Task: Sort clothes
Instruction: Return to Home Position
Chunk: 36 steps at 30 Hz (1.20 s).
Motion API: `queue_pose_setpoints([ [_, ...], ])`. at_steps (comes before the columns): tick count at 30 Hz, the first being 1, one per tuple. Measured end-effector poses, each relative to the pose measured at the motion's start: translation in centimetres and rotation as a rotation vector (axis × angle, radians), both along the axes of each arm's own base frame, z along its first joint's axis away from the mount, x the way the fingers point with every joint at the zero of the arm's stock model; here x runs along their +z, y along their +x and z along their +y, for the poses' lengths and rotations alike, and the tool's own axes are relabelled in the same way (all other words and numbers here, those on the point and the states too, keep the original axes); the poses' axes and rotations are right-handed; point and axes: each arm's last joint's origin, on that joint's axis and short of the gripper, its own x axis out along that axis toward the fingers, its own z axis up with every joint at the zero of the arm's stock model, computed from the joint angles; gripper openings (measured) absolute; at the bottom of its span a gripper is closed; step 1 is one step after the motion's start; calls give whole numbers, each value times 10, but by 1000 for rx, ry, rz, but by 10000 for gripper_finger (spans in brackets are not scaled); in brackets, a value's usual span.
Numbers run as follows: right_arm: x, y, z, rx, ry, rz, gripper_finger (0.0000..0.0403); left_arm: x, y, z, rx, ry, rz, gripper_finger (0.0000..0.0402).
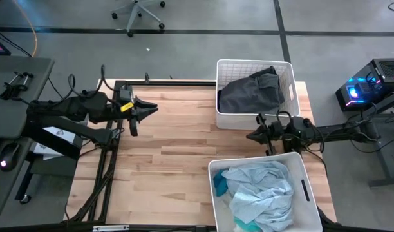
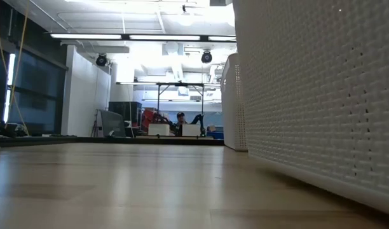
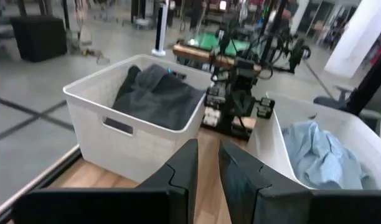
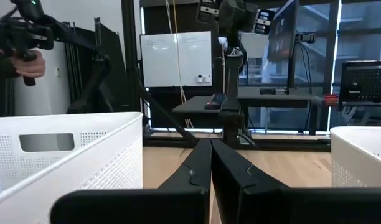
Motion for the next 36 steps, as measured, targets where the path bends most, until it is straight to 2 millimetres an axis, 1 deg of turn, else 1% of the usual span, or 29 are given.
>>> queue_pose_setpoints([
  [4,-5,0,0,1,17,56,0,-16,-15,6,12,23,-48,53],
  [14,-19,1,0,-1,87,211,0,-57,-65,18,24,57,-148,51],
  [17,-22,1,0,-4,85,252,0,-73,-71,19,7,59,-196,41],
  [21,-26,1,0,-5,88,287,0,-100,-68,18,-54,57,-244,21],
  [24,-26,1,0,-4,89,296,0,-124,-61,18,-72,42,-253,5],
  [26,-27,1,0,-4,88,297,0,-142,-55,19,-75,42,-250,2],
  [29,-28,1,0,-1,81,305,0,-160,-48,18,-123,61,-289,2],
  [33,-28,1,0,1,81,308,0,-173,-45,15,-198,74,-339,1],
  [36,-28,1,0,1,82,308,0,-177,-44,15,-198,40,-316,1],
])
